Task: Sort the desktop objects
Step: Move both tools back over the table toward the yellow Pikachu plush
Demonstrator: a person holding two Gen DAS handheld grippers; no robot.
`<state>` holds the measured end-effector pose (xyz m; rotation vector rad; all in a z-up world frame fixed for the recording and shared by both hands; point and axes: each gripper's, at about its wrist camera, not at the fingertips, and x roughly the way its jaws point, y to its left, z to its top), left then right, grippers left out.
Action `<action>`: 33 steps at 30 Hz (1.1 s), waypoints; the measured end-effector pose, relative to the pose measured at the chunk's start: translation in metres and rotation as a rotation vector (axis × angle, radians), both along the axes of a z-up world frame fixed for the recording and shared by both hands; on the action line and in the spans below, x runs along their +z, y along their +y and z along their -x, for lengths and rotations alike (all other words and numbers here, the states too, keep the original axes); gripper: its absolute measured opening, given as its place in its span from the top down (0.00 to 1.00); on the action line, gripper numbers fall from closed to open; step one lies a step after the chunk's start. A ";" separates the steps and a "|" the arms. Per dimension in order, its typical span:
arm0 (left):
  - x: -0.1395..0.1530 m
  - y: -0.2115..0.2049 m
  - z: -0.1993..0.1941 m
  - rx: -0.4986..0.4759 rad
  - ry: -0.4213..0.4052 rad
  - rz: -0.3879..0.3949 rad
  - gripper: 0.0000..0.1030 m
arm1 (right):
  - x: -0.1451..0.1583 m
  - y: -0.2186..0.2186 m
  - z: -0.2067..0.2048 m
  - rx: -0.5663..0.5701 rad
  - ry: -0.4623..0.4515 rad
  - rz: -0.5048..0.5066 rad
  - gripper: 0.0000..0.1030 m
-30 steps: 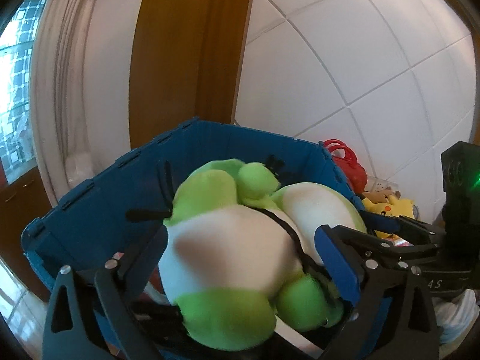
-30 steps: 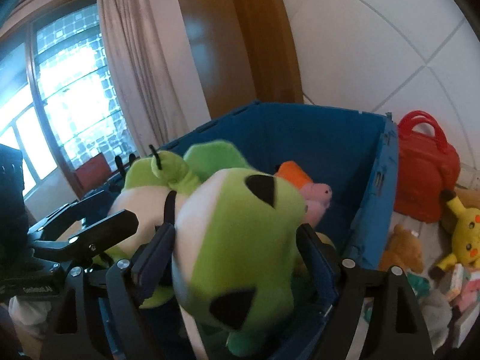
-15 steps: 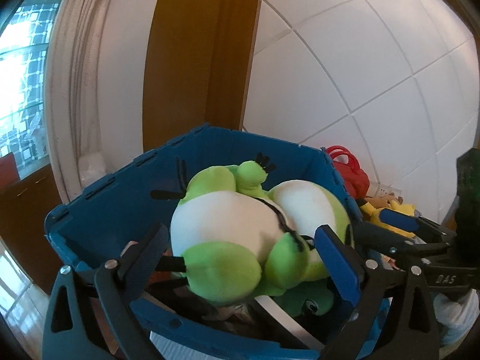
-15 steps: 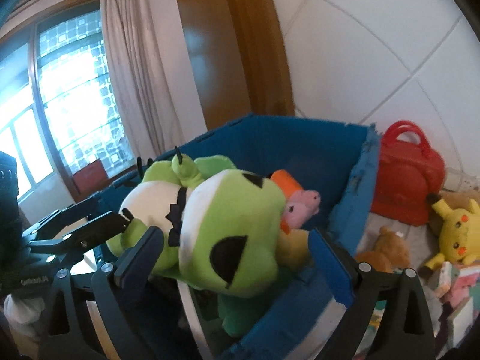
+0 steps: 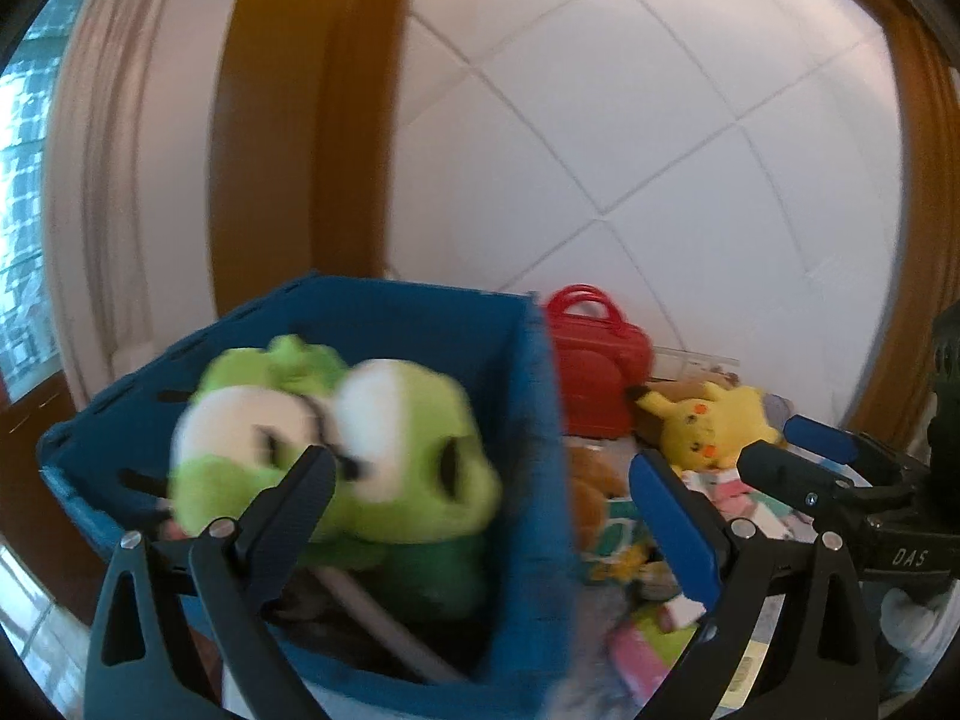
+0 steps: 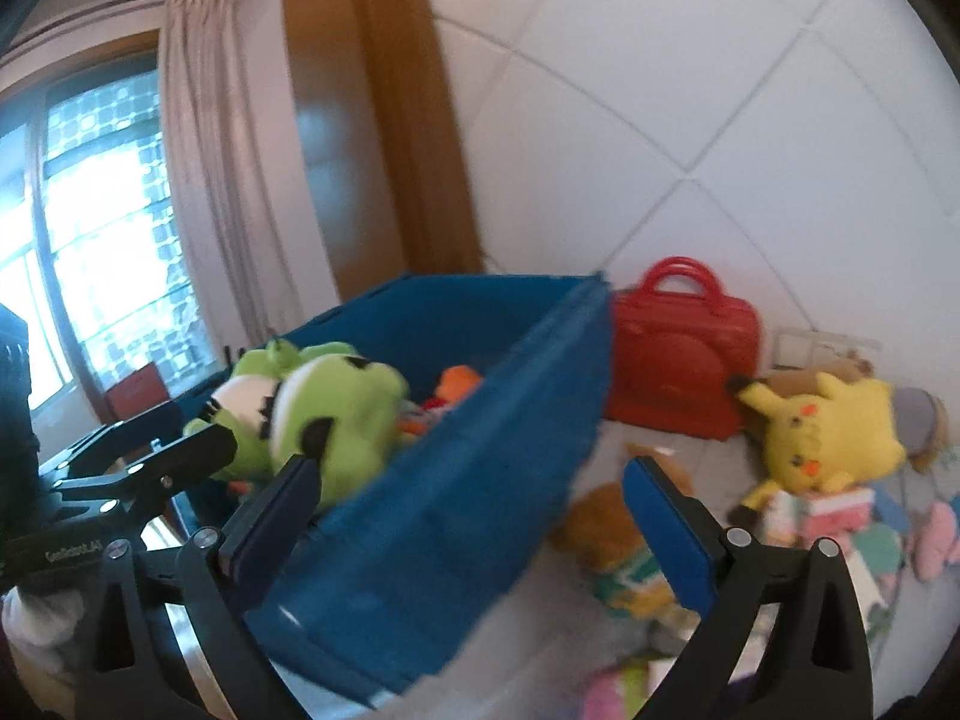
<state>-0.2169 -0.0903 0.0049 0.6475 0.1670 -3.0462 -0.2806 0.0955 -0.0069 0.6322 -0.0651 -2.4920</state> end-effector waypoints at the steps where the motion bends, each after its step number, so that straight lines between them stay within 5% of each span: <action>1: 0.000 0.014 0.001 -0.014 -0.001 0.002 0.03 | 0.000 0.015 -0.002 -0.013 -0.001 0.001 0.01; 19: -0.022 0.224 0.023 -0.221 -0.061 0.007 0.03 | -0.012 0.255 -0.038 -0.258 -0.050 -0.003 0.01; 33: -0.043 0.273 0.077 -0.366 -0.113 0.011 0.00 | -0.026 0.325 -0.037 -0.499 -0.103 -0.056 0.00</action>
